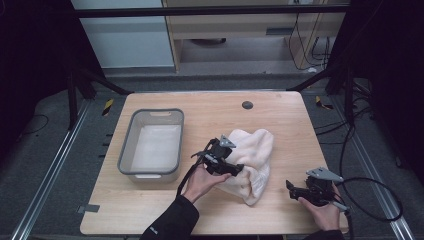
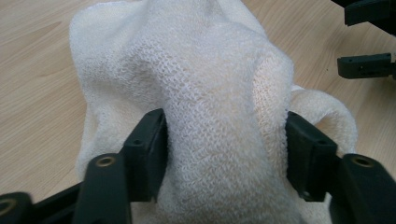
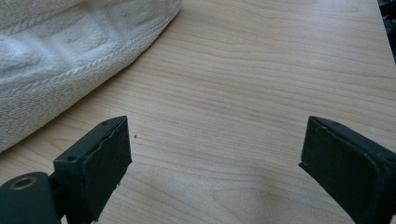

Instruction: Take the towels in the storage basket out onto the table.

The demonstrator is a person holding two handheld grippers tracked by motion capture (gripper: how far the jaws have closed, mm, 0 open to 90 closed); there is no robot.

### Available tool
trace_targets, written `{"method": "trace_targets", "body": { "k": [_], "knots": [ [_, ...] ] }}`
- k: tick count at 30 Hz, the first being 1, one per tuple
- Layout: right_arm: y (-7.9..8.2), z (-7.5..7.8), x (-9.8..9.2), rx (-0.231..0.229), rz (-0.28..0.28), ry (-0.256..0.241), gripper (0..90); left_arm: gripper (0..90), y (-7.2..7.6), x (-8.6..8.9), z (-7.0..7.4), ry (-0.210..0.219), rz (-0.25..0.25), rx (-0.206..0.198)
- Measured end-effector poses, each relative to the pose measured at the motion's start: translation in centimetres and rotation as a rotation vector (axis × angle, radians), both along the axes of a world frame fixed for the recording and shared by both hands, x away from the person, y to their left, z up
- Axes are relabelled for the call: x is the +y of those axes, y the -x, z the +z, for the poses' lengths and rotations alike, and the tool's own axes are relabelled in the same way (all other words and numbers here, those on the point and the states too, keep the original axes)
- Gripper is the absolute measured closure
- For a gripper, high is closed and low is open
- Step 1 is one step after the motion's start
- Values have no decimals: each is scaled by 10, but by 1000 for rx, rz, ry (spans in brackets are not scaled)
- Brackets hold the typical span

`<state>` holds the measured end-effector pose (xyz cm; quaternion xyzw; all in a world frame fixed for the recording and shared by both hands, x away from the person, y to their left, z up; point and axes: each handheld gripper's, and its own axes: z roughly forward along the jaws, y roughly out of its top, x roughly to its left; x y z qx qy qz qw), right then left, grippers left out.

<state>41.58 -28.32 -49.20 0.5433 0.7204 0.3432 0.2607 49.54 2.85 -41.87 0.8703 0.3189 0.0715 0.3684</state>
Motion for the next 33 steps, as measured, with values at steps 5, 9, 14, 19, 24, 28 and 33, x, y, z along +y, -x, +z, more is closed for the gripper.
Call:
{"method": "trace_targets", "body": {
  "k": [5, 9, 14, 19, 24, 28, 33],
  "knots": [
    [0, 0, 0, -2, 0, 5, 82, 286, 4, 7, 7, 10, -7, -2],
    [0, 0, 0, 0, -3, 5, 81, 260, 9, 15, 15, 24, -9, -18],
    [0, 0, 0, 1, -3, 5, 81, 249, 15, 28, 23, 36, -7, -31],
    [0, 0, 0, 5, -7, 0, 79, 243, 22, 42, 26, 37, 5, -50],
    [0, 0, 0, 4, -7, 2, 78, 241, 29, 60, 27, 46, 28, -67],
    [0, 0, 0, 7, -9, 0, 77, 240, 35, 73, 25, 54, 41, -76],
    [0, -1, 0, 12, -10, -3, 75, 241, 43, 90, 21, 61, 58, -90]
  ]
}}
